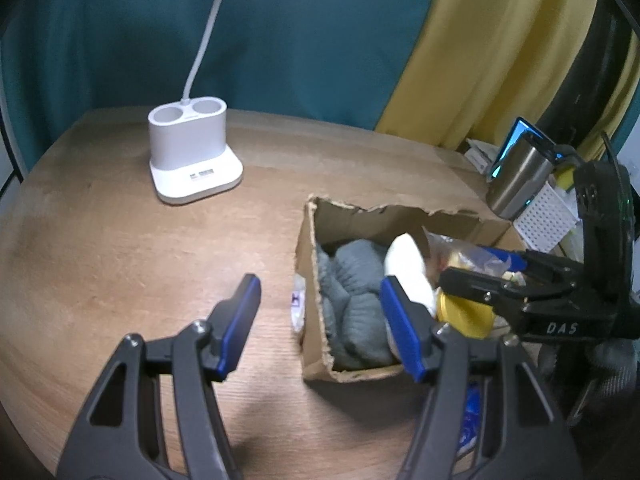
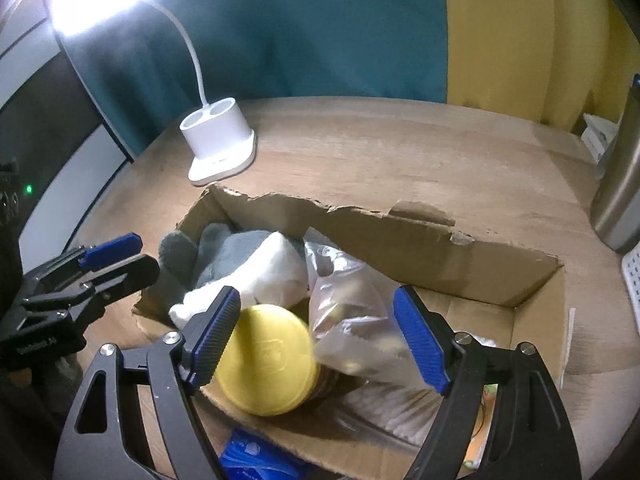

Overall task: Organize objects
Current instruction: 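Withdraw both open tools up and out of the box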

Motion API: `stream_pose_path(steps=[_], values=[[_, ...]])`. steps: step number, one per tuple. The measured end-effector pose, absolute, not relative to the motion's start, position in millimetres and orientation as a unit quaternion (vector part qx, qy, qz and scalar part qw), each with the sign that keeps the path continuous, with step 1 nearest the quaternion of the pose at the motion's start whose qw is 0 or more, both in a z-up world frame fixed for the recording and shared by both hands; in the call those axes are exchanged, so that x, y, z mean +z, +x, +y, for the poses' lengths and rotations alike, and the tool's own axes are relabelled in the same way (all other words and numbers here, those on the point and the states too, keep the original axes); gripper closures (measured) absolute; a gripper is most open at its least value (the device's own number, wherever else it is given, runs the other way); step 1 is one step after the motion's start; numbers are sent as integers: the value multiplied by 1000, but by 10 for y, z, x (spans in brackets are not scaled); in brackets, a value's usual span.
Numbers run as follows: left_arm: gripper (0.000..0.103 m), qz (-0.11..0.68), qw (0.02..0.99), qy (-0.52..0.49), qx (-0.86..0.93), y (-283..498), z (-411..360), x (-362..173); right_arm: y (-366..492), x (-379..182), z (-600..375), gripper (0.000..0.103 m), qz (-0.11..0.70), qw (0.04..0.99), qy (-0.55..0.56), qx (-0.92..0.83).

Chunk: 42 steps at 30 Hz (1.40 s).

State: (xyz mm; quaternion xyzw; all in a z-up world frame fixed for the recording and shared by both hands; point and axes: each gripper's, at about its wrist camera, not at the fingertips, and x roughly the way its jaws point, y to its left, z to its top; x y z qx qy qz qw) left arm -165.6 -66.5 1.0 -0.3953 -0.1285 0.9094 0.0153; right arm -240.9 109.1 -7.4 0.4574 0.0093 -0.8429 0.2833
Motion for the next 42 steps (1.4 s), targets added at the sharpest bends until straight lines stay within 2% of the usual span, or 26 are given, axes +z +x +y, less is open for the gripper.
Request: stream_pose_path(steps=[14, 22, 42], values=[[39, -126, 27, -391, 911, -1596, -589, 37, -2201, 148, 1366, 21, -18, 267, 434, -860], [39, -119, 29, -394, 911, -1599, -518, 57, -2188, 102, 1594, 23, -6, 218, 430, -876], [39, -108, 27, -399, 910, -1623, -447, 53, -2214, -58, 1559, 23, -12, 236, 426, -873]])
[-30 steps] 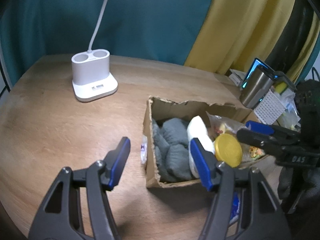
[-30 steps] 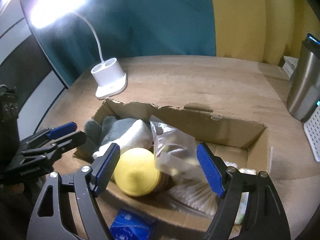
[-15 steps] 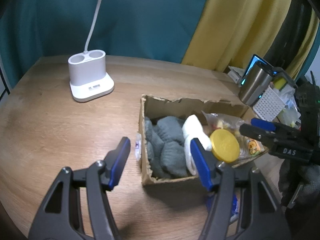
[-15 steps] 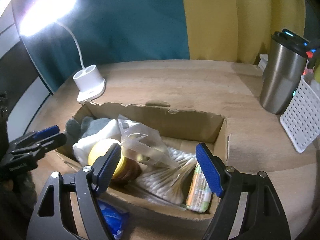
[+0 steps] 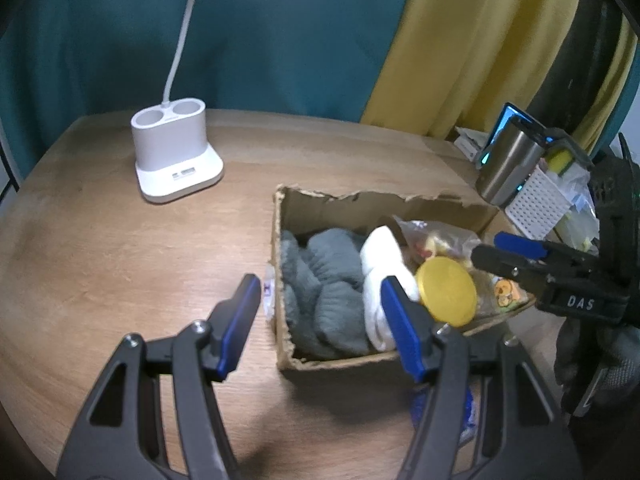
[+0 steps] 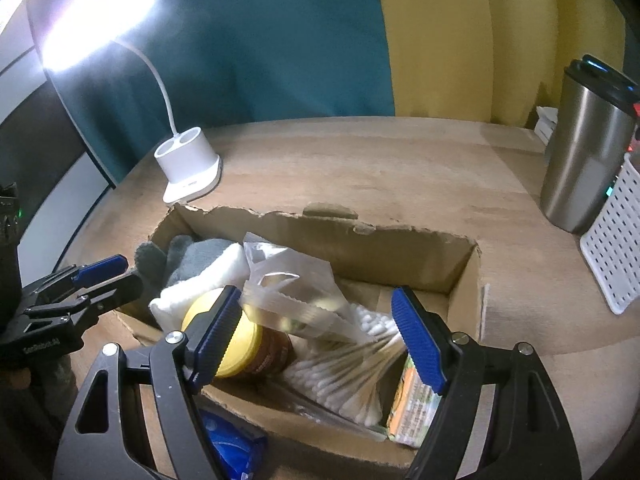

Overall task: Organize objects
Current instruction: 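Withdraw both open tools up and out of the box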

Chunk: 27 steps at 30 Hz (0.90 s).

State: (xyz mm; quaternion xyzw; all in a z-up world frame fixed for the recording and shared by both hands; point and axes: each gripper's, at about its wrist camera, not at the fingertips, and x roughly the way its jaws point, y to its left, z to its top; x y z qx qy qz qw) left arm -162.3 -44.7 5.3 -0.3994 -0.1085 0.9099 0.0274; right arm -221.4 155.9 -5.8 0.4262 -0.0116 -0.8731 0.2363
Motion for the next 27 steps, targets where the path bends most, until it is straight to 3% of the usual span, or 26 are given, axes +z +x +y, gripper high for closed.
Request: stream_pose_path(steps=[14, 17, 27], values=[[39, -102, 32, -384, 917, -1379, -389, 138, -1867, 5, 1518, 23, 10, 224, 410, -884], [30, -102, 32, -380, 919, -1336, -389, 143, -1803, 17, 1514, 23, 15, 219, 406, -887], [30, -97, 40, -379, 920, -1226, -345, 131, -1610, 2, 1487, 23, 38, 200, 403, -892]])
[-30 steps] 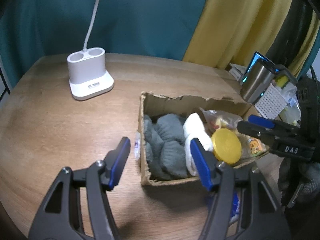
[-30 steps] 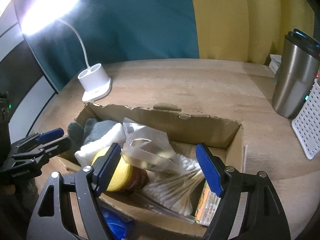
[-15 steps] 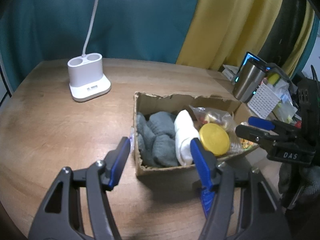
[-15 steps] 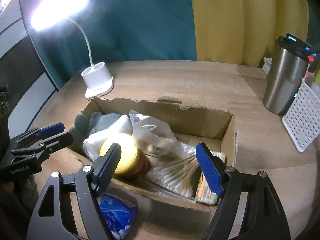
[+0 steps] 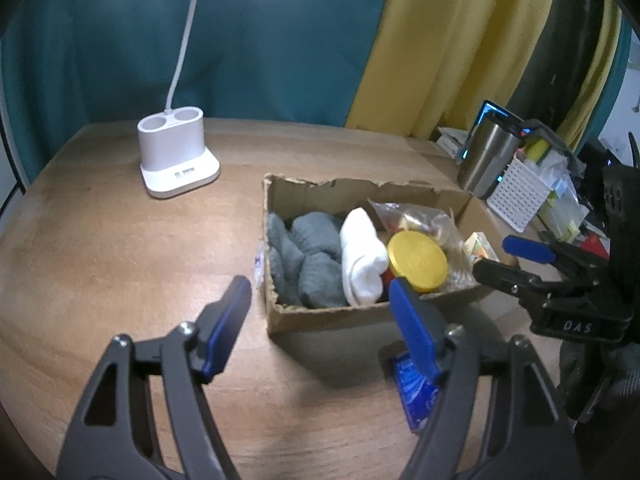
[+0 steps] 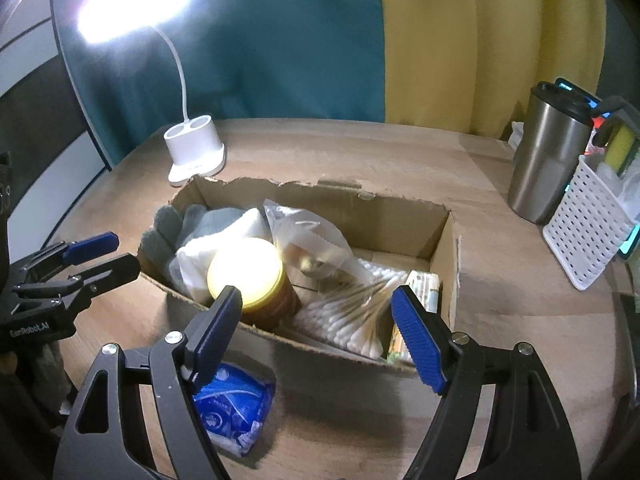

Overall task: Organize objects
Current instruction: 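Withdraw both open tools up and out of the box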

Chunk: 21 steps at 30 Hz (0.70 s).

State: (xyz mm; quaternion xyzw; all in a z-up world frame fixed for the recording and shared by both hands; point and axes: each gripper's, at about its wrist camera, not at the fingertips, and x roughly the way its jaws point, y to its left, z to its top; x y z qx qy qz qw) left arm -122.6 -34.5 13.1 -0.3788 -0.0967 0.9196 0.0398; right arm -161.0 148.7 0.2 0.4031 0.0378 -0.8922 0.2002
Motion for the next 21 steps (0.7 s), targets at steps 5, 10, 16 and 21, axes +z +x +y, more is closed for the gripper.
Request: stream_pose_path(steps=[5, 10, 16, 21], values=[[30, -97, 39, -378, 920, -1157, -344, 114, -1513, -13, 1462, 23, 49, 190, 402, -895], [30, -96, 41, -379, 920, -1071, -344, 94, -1414, -21, 1441, 23, 54, 188, 402, -895], [30, -95, 41, -378, 920, -1006, -351, 84, -1298, -43, 1434, 23, 53, 188, 404, -894], [30, -92, 43, -377, 921, -897, -351, 64, -1224, -65, 1441, 23, 52, 187, 404, -894]])
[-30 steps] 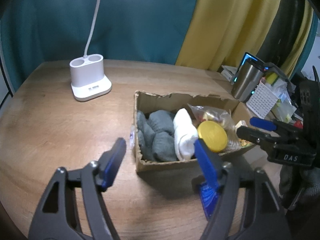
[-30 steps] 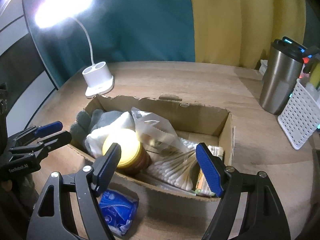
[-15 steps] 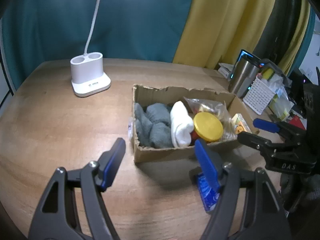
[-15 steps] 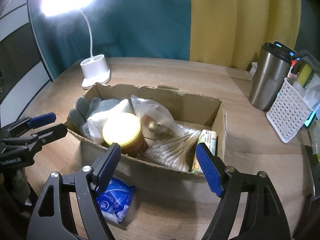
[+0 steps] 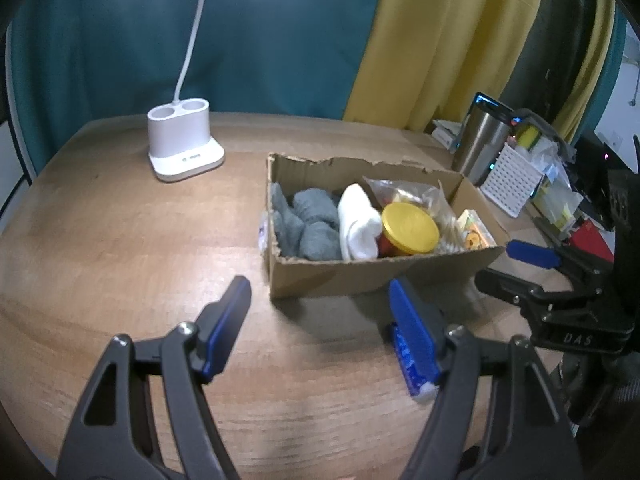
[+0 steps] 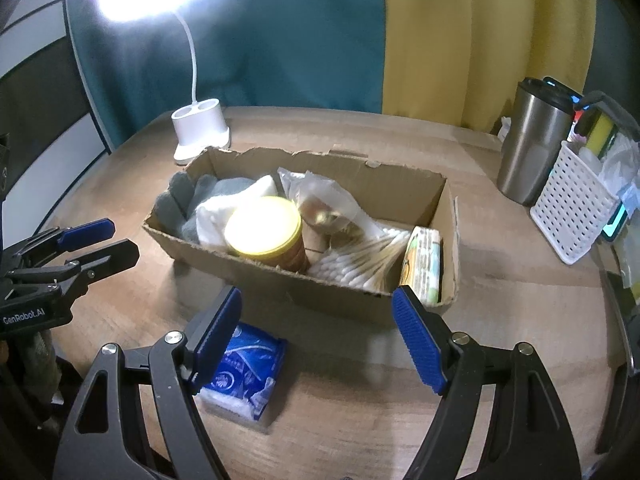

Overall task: Organize objects
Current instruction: 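Withdraw both open tools up and out of the box, then lower the open right tool around the blue packet on the table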

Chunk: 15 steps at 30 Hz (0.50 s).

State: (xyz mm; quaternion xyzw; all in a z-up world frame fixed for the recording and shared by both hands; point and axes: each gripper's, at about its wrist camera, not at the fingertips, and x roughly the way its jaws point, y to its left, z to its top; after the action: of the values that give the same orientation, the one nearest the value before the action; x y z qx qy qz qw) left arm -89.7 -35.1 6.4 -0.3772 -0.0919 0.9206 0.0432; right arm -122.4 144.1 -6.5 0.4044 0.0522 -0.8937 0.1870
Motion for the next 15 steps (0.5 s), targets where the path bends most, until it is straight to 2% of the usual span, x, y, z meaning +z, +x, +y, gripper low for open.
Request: stream_pose_path(steps=[15], values=[[30, -95, 43, -380, 919, -754, -405, -10, -1060, -159, 1376, 23, 52, 189, 413, -889]])
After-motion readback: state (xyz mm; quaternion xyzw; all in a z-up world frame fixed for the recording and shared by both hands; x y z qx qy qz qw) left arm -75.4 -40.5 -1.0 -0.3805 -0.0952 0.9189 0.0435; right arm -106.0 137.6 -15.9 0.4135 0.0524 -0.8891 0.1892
